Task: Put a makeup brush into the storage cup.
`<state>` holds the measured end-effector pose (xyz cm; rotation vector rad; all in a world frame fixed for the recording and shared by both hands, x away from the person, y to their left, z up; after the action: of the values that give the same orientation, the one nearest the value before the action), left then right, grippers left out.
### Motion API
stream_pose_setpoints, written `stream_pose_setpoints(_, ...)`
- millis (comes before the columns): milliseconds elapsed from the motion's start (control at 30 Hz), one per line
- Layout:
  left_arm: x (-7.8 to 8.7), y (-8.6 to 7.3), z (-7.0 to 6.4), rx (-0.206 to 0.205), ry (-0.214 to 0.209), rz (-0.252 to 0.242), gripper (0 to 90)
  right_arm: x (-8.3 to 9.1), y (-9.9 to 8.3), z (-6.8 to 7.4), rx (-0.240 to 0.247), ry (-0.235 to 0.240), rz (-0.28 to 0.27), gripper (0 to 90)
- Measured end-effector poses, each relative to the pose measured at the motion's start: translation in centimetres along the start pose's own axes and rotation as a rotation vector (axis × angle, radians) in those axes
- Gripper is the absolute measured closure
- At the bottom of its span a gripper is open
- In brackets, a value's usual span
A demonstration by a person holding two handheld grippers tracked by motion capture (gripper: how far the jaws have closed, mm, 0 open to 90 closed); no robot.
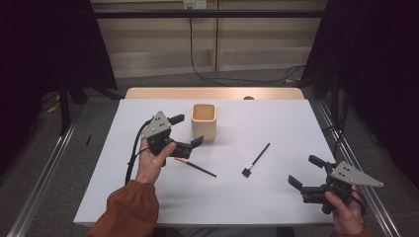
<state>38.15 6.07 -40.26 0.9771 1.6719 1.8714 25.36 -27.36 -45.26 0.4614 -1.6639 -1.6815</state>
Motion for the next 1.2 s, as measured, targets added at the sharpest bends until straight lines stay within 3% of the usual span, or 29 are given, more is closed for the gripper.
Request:
stream_pose_setpoints(200, -0.6, -0.1, 0.3, -0.012, -0.029, 0.059, 1.8, 0.0, -0.1, 0.0, 0.001, 0.001, 0.007, 0.0)
stream_pose_setpoints(367, -0.8, -0.6, 0.3, -0.031, -0.072, 0.15, 2.2, 0.0, -0.1, 0.0, 0.0, 0.002, 0.006, 0.0)
stream_pose_setpoints(500, -0.9, -1.0, 0.3, -0.079, -0.069, 0.219, 2.4, -0.1, -0.1, 0.0, -0.001, 0.003, 0.008, 0.0)
stream_pose_setpoints(600, -0.8, -1.7, 0.2, -0.094, -0.11, 0.308, 3.3, -0.1, -0.1, 0.0, -0.001, 0.004, 0.01, 0.0)
stream_pose_setpoints(733, -0.6, -2.2, 0.2, -0.109, -0.118, 0.358, 3.4, -0.1, -0.2, 0.0, -0.004, 0.006, 0.015, 0.0)
stream_pose_setpoints(767, -0.5, -2.6, 0.2, -0.137, -0.124, 0.401, 3.3, -0.1, -0.2, 0.0, -0.005, 0.008, 0.015, 0.0)
stream_pose_setpoints(867, -0.6, -3.4, 0.2, -0.164, -0.137, 0.465, 3.4, -0.1, -0.2, 0.0, -0.005, 0.008, 0.017, 0.0)
stream_pose_setpoints(967, -0.5, -4.3, -0.2, -0.182, -0.217, 0.576, 4.2, -0.2, -0.2, 0.1, -0.005, 0.009, 0.018, 0.0)
stream_pose_setpoints(1067, -0.4, -4.9, -0.5, -0.187, -0.227, 0.624, 4.2, -0.2, -0.2, 0.0, -0.006, 0.01, 0.02, 0.0)
stream_pose_setpoints(1133, -0.4, -5.1, -0.5, -0.203, -0.23, 0.647, 4.2, -0.2, -0.2, 0.0, -0.007, 0.01, 0.02, 0.0)
stream_pose_setpoints(1167, -0.2, -5.6, -0.6, -0.228, -0.243, 0.688, 4.2, -0.2, -0.3, 0.1, -0.006, 0.012, 0.02, 0.0)
stream_pose_setpoints(1200, -0.2, -5.6, -0.6, -0.228, -0.243, 0.688, 4.4, -0.2, -0.2, 0.1, -0.005, 0.013, 0.02, 0.0)
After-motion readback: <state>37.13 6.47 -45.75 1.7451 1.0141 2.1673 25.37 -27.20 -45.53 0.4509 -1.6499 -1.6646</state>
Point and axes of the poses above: each handheld gripper's, and its own axes: x roughly backward along the jaws, y roughly out of its top, z roughly to its left, the point moved 8 cm from there along -x, roughly forward along the jaws, and after that the axes turned 11 degrees about y, right-handed, at the moved point
